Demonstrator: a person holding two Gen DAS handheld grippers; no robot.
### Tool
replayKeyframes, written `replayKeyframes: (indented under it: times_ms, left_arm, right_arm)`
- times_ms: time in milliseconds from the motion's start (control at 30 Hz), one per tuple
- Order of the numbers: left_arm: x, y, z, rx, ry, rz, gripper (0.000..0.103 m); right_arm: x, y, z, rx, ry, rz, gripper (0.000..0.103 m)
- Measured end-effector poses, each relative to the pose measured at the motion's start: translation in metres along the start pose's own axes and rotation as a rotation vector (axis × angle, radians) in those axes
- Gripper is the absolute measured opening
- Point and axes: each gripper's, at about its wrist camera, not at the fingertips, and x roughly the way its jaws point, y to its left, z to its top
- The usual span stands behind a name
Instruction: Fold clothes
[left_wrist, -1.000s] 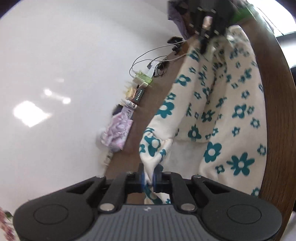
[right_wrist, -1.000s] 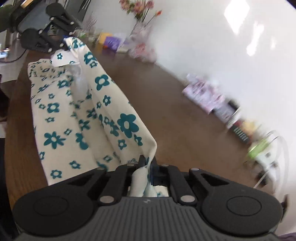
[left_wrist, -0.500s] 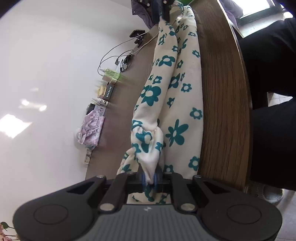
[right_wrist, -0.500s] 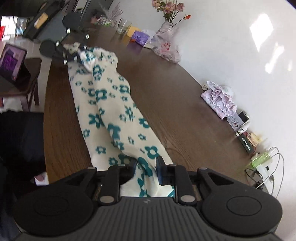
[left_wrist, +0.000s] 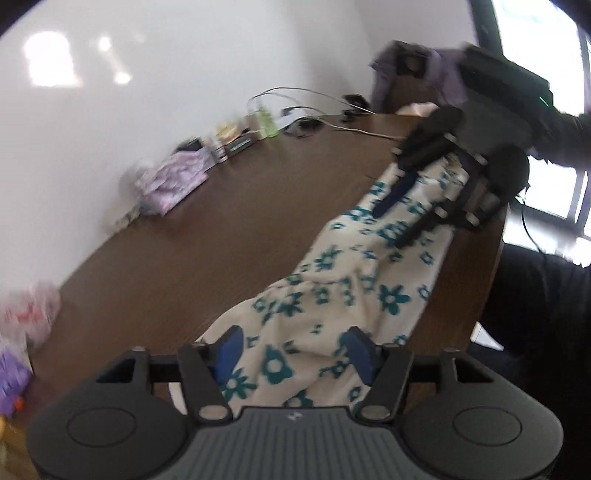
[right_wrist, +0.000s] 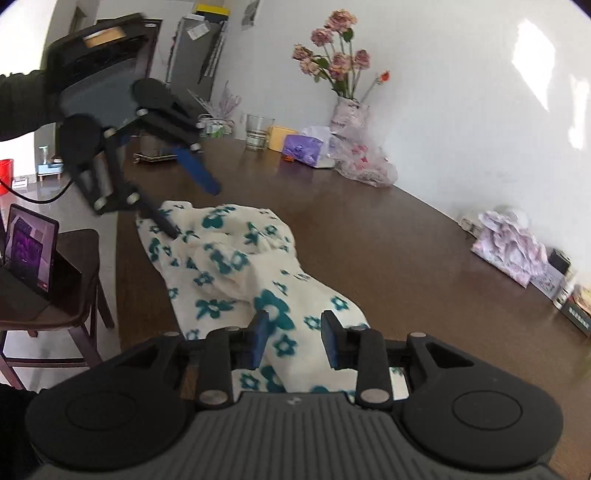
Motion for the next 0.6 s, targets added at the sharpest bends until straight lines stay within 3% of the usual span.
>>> replayKeyframes:
  times_ms: [133,233,267,300,333,400,433,467,600]
  left_arm:
    - [0.039,0.045,0.019,-0.033,0.051,-0.099,0.074]
    - [0.077,0.066,0.027,-0.073,0.123,-0.203,0.077]
    - [0.085,0.068,0.027,-0.085,0.128,-0.234,0.077]
    - [0.091,0.068,0.027,-0.088,0.134,-0.265,0.077]
    - [0.096,0.065,0.025,-0.083,0.142,-0.294,0.076]
    - [0.099,0.061,0.021,-0.069,0.148,-0.358,0.072]
    - [0.099,0.059,0.016,-0.07,0.148,-0.387,0.067]
    - [0.1,0.057,0.012,-0.077,0.151,-0.391,0.052]
    - [0.094,0.06,0.005,-0.126,0.127,-0.333,0.024]
  right_arm:
    - [0.02,0.016,0.016,-0.046,-0.009,0.048,0.04]
    - [0.044,0.025,0.025,-0.14,0.026,0.023,0.053]
    - [0.051,0.025,0.026,-0.149,0.041,0.018,0.053]
    - [0.057,0.026,0.027,-0.156,0.055,0.013,0.045]
    - [0.064,0.026,0.028,-0.163,0.069,0.007,0.022]
    - [0.062,0.022,0.03,-0.142,0.048,-0.035,0.012]
    - [0.058,0.02,0.031,-0.142,0.029,-0.051,0.01]
    - [0.054,0.02,0.032,-0.149,0.006,-0.082,0.01]
    - [0.056,0.036,0.028,-0.227,-0.03,-0.187,0.009]
